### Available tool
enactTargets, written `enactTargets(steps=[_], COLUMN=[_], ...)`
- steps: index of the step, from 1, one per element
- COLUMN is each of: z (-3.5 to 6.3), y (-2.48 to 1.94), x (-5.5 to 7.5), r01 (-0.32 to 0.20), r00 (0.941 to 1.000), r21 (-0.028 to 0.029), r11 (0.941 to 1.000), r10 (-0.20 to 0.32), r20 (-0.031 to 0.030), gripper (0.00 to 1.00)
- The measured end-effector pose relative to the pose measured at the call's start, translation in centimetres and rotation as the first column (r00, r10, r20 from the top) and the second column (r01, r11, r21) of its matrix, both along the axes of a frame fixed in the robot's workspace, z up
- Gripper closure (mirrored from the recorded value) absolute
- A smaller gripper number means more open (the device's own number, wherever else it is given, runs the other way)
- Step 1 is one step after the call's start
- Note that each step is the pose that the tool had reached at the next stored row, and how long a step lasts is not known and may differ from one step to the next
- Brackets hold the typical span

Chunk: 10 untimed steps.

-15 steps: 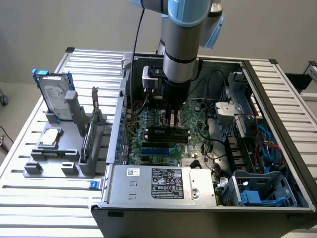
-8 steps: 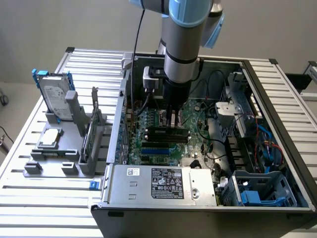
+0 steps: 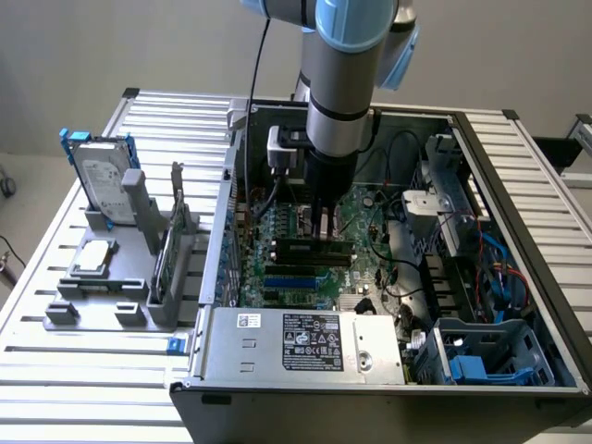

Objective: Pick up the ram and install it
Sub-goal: 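Insert the ram into the slot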

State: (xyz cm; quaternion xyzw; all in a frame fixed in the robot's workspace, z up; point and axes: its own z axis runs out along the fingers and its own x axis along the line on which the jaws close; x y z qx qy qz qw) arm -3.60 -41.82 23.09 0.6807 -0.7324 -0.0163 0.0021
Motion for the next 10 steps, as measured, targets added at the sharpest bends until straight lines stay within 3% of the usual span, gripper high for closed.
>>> enactTargets(steps=[3, 10], z=[0.00, -0.05], y=[-0.03, -0.04], x=[-0.05, -0.20], r01=[-0.007, -0.011], r00=[1.0000, 0.9999], r21=[0.0000, 0.0000], r11=[1.0000, 0.9999], r10=[0.007, 0.011], r20=[0.0044, 0.0055], gripper=[0.86, 0.86])
